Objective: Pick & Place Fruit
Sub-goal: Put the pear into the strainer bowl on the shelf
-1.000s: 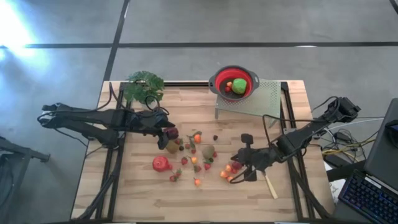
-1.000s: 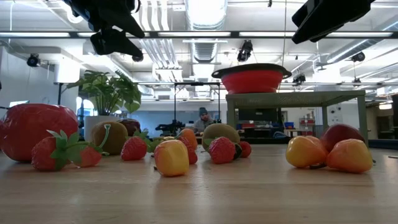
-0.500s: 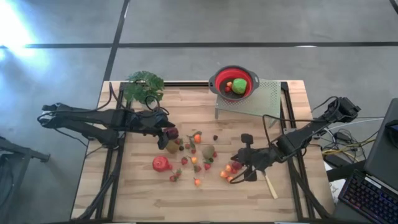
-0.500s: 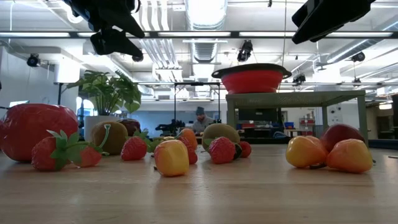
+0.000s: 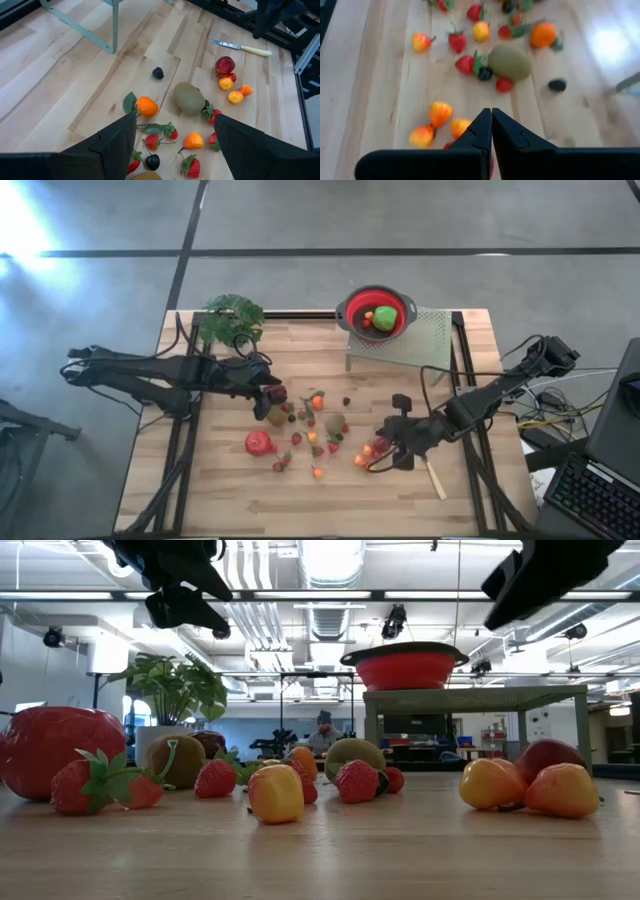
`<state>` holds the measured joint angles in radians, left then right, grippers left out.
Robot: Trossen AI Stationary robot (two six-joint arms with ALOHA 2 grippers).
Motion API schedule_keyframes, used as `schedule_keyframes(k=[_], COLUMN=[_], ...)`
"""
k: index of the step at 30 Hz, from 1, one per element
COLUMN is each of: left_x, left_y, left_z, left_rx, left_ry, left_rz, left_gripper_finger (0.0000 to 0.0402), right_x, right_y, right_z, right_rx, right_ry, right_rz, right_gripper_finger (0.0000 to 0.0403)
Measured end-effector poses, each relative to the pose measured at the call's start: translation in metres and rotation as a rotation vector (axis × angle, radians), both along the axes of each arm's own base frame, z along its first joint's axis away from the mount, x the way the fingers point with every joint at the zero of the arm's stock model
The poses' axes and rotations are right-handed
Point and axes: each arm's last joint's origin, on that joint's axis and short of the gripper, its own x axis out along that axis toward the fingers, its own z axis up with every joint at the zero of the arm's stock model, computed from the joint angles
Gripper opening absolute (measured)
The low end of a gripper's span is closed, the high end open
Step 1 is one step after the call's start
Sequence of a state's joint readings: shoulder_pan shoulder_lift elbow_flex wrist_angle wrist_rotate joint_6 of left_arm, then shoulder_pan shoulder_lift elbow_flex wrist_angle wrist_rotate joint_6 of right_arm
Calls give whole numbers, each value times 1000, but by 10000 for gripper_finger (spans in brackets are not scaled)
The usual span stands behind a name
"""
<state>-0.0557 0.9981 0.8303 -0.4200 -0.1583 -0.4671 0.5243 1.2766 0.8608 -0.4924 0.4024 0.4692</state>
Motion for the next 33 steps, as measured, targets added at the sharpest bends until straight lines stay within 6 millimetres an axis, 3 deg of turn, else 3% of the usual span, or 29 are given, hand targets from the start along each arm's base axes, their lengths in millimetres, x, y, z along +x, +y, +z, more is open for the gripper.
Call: schedule_keyframes(k=[6, 12, 21, 33], left_x=[0, 0, 0, 0], left_y=[0, 0, 0, 0], left_z=[0, 0, 0, 0], left_rx=[0, 0, 0, 0], left_ry=[0, 0, 0, 1], left_rz=[0, 0, 0, 0], left_gripper_finger=[273, 273, 273, 273], right_x=[-2, 5, 21, 19], right_y=[1, -8, -36, -6], right_z=[-1, 0, 1, -9], right_rx=[52, -76, -41, 22], right_ry=[38, -6, -20, 14], right_rz=[17, 12, 22, 171], right_gripper_finger=[8, 15, 98, 188])
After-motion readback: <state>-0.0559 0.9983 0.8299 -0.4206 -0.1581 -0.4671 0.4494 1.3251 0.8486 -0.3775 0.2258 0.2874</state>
